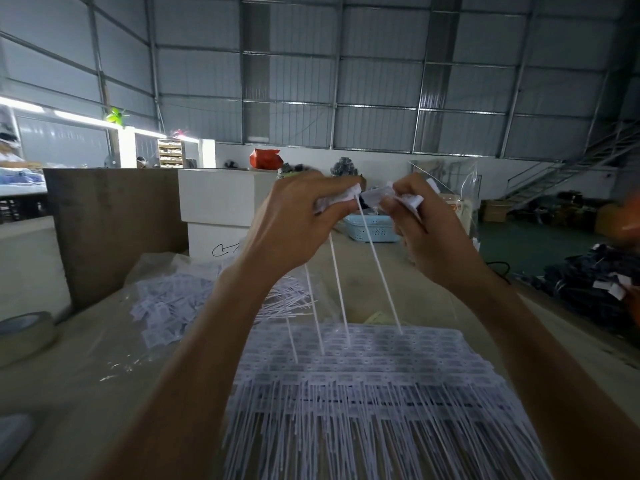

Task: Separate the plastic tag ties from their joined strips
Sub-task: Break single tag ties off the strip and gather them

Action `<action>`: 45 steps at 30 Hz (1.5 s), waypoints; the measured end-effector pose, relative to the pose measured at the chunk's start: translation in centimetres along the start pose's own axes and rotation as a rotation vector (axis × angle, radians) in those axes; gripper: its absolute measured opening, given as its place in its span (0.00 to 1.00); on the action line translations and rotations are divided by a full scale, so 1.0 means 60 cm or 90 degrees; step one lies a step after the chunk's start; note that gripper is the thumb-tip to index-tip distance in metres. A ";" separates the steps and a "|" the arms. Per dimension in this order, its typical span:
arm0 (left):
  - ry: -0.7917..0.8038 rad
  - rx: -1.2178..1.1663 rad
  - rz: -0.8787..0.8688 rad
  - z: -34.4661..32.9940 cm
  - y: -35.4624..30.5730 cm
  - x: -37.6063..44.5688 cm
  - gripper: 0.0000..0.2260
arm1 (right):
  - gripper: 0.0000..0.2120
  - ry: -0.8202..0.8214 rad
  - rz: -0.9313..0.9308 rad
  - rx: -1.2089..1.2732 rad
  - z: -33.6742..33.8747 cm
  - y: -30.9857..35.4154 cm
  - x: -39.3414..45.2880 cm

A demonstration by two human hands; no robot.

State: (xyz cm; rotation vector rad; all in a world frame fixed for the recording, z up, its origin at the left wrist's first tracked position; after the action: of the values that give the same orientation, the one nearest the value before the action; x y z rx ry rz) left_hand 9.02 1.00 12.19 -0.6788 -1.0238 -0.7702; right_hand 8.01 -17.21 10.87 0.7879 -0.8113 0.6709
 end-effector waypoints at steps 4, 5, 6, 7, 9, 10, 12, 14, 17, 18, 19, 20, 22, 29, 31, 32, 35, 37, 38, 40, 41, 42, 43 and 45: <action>0.028 0.030 -0.012 -0.004 -0.009 0.001 0.14 | 0.13 -0.054 -0.061 0.078 0.010 -0.002 0.004; 0.045 0.046 -0.021 -0.009 -0.015 0.001 0.15 | 0.14 -0.061 -0.083 0.105 0.010 -0.003 0.004; 0.063 0.061 -0.028 -0.015 -0.021 0.000 0.15 | 0.14 -0.065 -0.103 0.139 0.008 -0.002 0.002; 0.078 0.071 -0.033 -0.023 -0.026 0.000 0.15 | 0.14 -0.068 -0.122 0.179 0.006 -0.003 0.001; 0.098 0.070 -0.038 -0.036 -0.034 -0.003 0.15 | 0.13 -0.074 -0.164 0.255 0.003 -0.004 -0.002; 0.102 0.065 -0.039 -0.040 -0.038 -0.004 0.16 | 0.14 -0.075 -0.185 0.282 0.003 -0.005 -0.002; 0.105 0.051 -0.037 -0.043 -0.042 -0.005 0.16 | 0.16 -0.066 -0.221 0.318 0.003 -0.009 -0.003; 0.095 0.005 -0.026 -0.041 -0.043 -0.004 0.17 | 0.14 -0.047 -0.241 0.350 0.001 -0.012 -0.005; 0.067 -0.096 0.012 -0.036 -0.042 -0.005 0.15 | 0.08 -0.007 -0.244 0.371 -0.002 -0.012 -0.008; 0.061 -0.109 0.016 -0.035 -0.041 -0.005 0.15 | 0.06 0.005 -0.241 0.370 -0.001 -0.012 -0.008; 0.058 -0.112 0.016 -0.034 -0.039 -0.005 0.15 | 0.05 0.014 -0.239 0.373 0.000 -0.010 -0.009; 0.061 -0.109 0.016 -0.033 -0.038 -0.005 0.16 | 0.04 0.018 -0.240 0.381 0.003 -0.009 -0.009; 0.074 -0.091 0.013 -0.029 -0.034 -0.004 0.17 | 0.04 0.006 -0.257 0.414 0.009 -0.010 -0.007; 0.106 0.083 -0.011 -0.025 -0.032 -0.007 0.22 | 0.02 -0.038 -0.295 0.519 0.014 -0.014 -0.005; 0.071 0.120 -0.039 -0.021 -0.039 -0.010 0.18 | 0.03 -0.027 -0.280 0.483 0.010 -0.013 -0.007; 0.050 0.134 -0.055 -0.018 -0.042 -0.010 0.15 | 0.03 -0.023 -0.263 0.451 0.010 -0.011 -0.008; 0.034 0.162 -0.073 -0.011 -0.045 -0.010 0.13 | 0.04 -0.031 -0.175 0.295 0.018 0.000 -0.005; 0.057 0.160 -0.070 -0.014 -0.041 -0.007 0.13 | 0.09 -0.044 -0.092 0.152 0.026 0.009 0.000; 0.077 0.148 -0.069 -0.017 -0.038 -0.005 0.12 | 0.11 -0.042 -0.048 0.070 0.030 0.013 0.002; 0.112 0.082 -0.059 -0.022 -0.033 -0.006 0.09 | 0.10 -0.026 0.039 -0.084 0.033 0.022 0.003; 0.124 0.036 -0.046 -0.023 -0.031 -0.007 0.09 | 0.08 -0.018 0.071 -0.137 0.034 0.024 0.003; 0.129 -0.006 -0.030 -0.023 -0.029 -0.007 0.10 | 0.06 -0.014 0.087 -0.164 0.034 0.024 0.003; 0.130 -0.036 -0.011 -0.023 -0.027 -0.006 0.10 | 0.05 -0.016 0.086 -0.162 0.034 0.023 0.003; 0.136 -0.080 0.034 -0.025 -0.028 -0.005 0.10 | 0.05 -0.034 0.065 -0.113 0.033 0.019 0.004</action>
State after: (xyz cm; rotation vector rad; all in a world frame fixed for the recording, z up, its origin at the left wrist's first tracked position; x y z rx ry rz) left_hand 8.29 -1.07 11.60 -0.7113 -0.7655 -0.8461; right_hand 6.50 -18.18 12.34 0.6091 -0.9512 0.6605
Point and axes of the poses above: each hand's wrist, its own x-axis towards the middle knuckle, its own z-axis out of the back of the hand, y = z × x, the point moved 4 cm from there along x, towards the middle knuckle, and after that the axes turned 1 degree about x, right-handed, at the moved point
